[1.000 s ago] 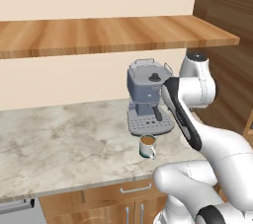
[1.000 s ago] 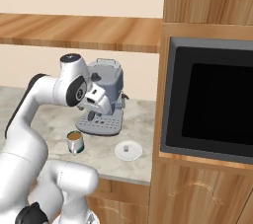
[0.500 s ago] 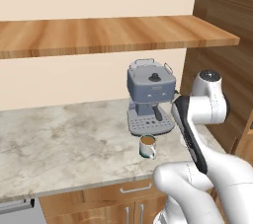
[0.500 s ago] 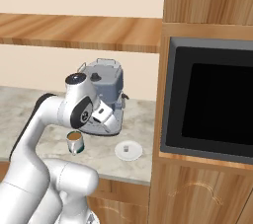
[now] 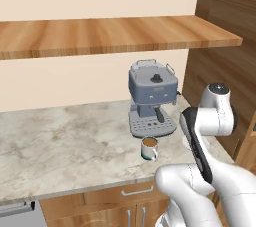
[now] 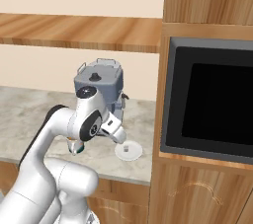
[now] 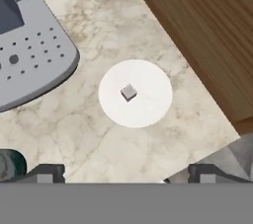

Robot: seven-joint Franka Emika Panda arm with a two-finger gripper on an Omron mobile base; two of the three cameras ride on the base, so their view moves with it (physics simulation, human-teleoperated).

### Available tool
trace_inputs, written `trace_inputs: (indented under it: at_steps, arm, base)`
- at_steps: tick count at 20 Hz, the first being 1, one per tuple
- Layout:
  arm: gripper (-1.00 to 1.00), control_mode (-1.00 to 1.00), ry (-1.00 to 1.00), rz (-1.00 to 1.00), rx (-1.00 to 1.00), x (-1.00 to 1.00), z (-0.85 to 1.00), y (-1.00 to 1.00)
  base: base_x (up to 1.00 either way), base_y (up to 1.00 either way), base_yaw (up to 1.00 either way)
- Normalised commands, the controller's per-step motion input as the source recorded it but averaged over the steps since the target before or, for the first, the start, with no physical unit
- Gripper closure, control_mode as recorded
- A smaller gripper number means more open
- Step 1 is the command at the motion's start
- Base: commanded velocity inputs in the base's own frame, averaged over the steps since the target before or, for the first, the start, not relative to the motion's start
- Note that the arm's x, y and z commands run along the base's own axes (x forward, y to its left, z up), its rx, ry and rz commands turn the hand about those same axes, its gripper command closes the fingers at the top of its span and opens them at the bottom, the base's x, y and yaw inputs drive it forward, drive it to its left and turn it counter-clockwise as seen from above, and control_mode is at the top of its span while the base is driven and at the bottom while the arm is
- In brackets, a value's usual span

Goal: Take a sugar cube from the saucer and place it inside the coffee. Then, grab milk from the fridge and place it next to the coffee on the counter to sweeten the coffee.

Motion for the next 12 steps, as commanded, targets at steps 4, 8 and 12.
trace_inputs:
  at_steps: [4, 8, 12]
  arm:
    - [-1.0, -1.0, 0.0, 0.0, 0.0, 0.0, -0.45, -0.04]
    - [-1.0, -1.0, 0.0, -0.02, 0.0, 0.0, -0.4, 0.0]
    - [-1.0, -1.0, 0.0, -0.12, 0.0, 0.0, -0.32, 0.0]
  base:
    - [0.0, 0.0, 0.0]
    - [0.0, 0.0, 0.0]
    - [0.0, 0.0, 0.0]
